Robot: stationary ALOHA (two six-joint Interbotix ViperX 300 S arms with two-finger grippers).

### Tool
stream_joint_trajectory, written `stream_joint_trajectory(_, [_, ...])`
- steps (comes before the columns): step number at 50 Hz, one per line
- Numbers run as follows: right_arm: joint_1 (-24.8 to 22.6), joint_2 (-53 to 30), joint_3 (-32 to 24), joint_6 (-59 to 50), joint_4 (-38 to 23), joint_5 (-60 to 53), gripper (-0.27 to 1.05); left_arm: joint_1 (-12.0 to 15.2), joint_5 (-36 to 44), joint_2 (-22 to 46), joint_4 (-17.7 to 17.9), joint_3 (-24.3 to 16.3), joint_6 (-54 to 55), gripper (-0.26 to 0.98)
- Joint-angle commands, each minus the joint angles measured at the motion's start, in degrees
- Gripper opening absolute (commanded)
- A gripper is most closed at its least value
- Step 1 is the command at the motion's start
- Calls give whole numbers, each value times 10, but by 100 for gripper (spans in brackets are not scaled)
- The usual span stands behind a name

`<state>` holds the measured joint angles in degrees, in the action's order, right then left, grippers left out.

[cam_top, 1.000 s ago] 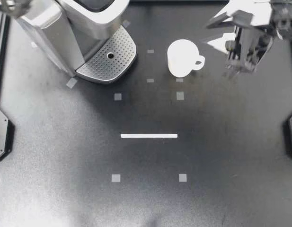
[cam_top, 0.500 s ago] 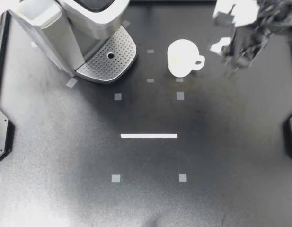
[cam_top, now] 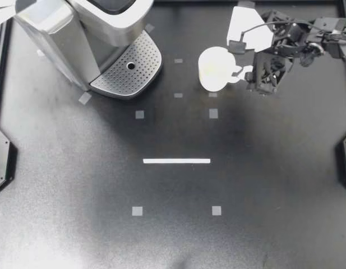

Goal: Place the coffee capsule inside the capsule container, then place the cup onto the center of the cup tray.

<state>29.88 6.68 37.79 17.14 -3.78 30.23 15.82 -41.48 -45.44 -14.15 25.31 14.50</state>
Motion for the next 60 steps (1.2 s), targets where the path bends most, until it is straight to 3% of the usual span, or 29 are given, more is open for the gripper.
stream_joint_trajectory(1, [4, 4, -4, 2, 4, -6, 71, -2, 8, 0, -2, -6, 1, 6])
stream_joint_trajectory(37, [12, 12, 102, 0, 56, -200, 70, -1, 35, 0, -7, 1, 2, 6])
stream_joint_trajectory(60, [20, -25, 107, 0, 56, -244, 70, -2, 39, 1, -7, 7, 5, 6])
